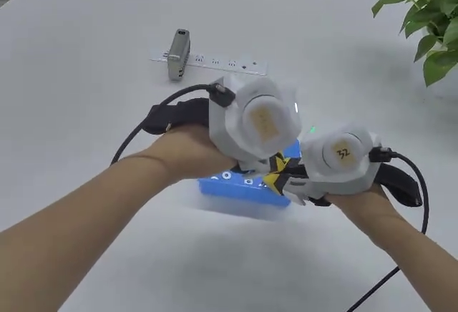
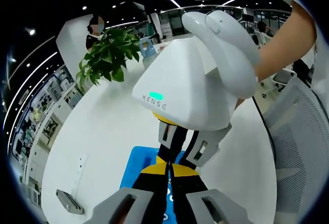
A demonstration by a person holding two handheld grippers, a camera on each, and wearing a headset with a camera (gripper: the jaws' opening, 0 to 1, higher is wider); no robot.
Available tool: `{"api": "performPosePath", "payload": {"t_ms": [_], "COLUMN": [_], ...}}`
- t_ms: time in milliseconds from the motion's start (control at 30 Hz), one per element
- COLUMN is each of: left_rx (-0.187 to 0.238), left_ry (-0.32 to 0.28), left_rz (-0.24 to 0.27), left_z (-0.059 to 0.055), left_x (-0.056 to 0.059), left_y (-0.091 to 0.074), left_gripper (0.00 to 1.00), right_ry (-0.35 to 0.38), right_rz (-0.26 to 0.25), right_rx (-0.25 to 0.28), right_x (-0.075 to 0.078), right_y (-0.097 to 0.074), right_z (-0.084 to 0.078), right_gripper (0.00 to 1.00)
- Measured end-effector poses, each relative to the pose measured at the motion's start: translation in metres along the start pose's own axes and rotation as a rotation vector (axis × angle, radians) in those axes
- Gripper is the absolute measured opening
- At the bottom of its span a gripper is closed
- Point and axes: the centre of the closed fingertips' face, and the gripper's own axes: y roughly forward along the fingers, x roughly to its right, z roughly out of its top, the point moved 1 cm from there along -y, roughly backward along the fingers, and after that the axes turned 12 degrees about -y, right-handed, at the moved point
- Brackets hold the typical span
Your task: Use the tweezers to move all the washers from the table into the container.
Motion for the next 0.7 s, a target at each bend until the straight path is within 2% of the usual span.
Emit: {"api": "performPosePath", "payload": {"t_ms": [67,233,400,567,700], "left_rx": [-0.014,0.012,0.054,0.117,0.139], "left_ry": [0.027,0.065,0.090,0.131,0.139], "left_rz": [-0.001,0.016,0.041,0.051,0.041], "left_z": [0.000,0.009,0.023,0.038,0.042], "left_x": [0.003,0.007,0.014,0.033,0.051], "left_y": [-0.003,-0.019,-0.043,-0.075,-0.093], "left_gripper": [0.00,0.00,0.00,0.00,0.00], "right_ry": [-0.015,-0.013,-0.032,-0.065,-0.073], "right_rz": [0.000,-0.035,-0.089,-0.123,-0.143], "right_rx": [-0.004,0.032,0.087,0.118,0.135], "right_x": [-0.002,-0.002,-0.004,-0.018,-0.034], "right_y": [-0.001,-0.014,-0.036,-0.063,-0.080], "right_z": [0.002,0.017,0.039,0.059,0.067], "right_gripper": [0.05,0.05,0.06,0.06,0.07]}}
